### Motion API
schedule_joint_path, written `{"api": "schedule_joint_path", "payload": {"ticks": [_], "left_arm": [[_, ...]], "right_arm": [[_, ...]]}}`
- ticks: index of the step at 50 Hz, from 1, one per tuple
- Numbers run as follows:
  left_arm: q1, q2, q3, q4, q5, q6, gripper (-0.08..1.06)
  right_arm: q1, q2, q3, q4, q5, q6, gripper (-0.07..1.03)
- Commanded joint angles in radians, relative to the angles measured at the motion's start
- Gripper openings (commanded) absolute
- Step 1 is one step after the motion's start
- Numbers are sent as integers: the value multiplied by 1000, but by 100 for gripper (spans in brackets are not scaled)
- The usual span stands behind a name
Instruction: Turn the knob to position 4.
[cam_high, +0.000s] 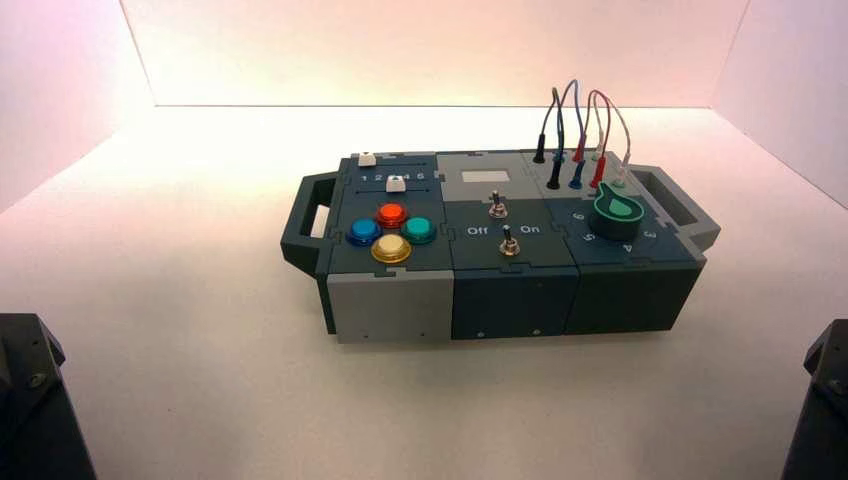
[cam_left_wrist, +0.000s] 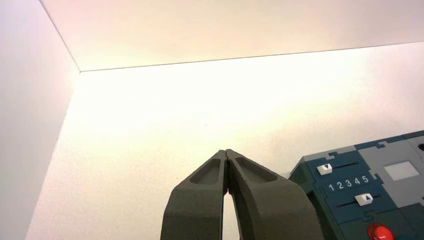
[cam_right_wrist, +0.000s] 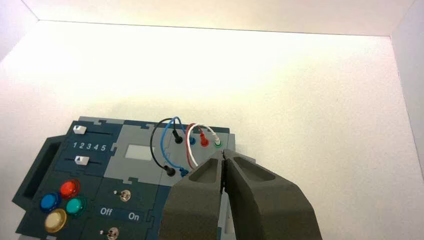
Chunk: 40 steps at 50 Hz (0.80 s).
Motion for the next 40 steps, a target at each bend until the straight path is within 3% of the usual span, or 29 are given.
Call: {"api": "schedule_joint_path", "payload": {"ticks": [1, 27, 40], "left_arm": [[3, 9, -34, -2, -6, 2, -3], [-6, 41, -40, -2, -6, 2, -3], [-48, 106, -54, -3, -6, 2, -3]], "right_arm": [[-3, 6, -26, 5, -5, 3, -2], [-2, 14, -26, 8, 3, 3, -2], [17, 149, -41, 26, 40, 2, -2]]}}
